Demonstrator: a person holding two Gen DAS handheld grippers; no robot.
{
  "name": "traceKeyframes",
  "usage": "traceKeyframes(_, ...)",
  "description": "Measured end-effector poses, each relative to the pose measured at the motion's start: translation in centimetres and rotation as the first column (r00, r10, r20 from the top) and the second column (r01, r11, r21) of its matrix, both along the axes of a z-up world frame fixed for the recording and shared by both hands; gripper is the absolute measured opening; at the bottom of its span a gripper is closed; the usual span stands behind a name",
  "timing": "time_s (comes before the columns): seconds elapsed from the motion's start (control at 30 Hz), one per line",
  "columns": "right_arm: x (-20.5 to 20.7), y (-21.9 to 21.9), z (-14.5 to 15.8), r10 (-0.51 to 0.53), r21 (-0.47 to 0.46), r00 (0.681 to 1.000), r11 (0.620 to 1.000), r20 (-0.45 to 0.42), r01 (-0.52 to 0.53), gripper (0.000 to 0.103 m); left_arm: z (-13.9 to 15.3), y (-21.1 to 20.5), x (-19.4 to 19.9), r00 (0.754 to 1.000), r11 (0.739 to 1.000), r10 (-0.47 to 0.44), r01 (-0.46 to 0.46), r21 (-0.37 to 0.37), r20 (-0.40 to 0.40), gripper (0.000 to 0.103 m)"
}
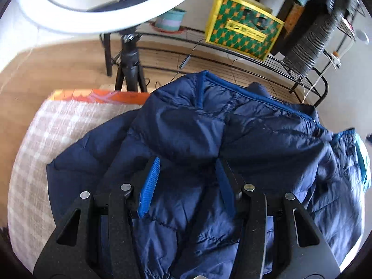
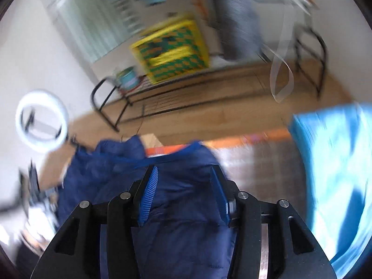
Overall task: Fold large clothes
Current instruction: 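Open both tools and release the folded jacket hem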
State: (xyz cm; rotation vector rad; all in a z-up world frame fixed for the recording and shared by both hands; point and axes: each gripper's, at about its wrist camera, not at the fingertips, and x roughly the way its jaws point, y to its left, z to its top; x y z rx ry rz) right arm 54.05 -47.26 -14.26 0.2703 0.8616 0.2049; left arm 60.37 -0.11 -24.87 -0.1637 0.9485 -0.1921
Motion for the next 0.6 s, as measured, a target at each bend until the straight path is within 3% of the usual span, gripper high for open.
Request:
traceKeyframes(0.13, 1.0, 7.7, 1.9, 0.208, -0.084, 0.977, 0.975, 0.043, -0.204, 0.045, 0.9, -1.1, -0.9, 0.998, 0.999, -0.042, 0.040, 0.035, 0.052, 0.051)
traceKeyframes(0.27, 4.3, 16.4, 0.7, 0.377, -0.102, 0.926, 0.921, -0.011, -0.376, 0.044, 2.5, -1.3, -2.5, 0.993, 0.997, -0.073, 0.072, 0.009, 0.093, 0.051)
traceKeyframes(0.43, 7.4, 25.3, -2.2, 0.489, -0.072, 0.871, 0.868, -0.043, -0.491, 0.044, 4.1, -0.1, -4.5, 0.990, 0.996, -0.087, 0.088, -0.009, 0.108, 0.051)
traceKeyframes(0.6, 9.6, 31.0, -6.9, 0.509, -0.121, 0.847, 0.841, -0.154, -0.527, 0.044, 4.4, 2.1, -5.9, 0.990, 0.996, -0.073, 0.078, -0.044, 0.118, 0.051)
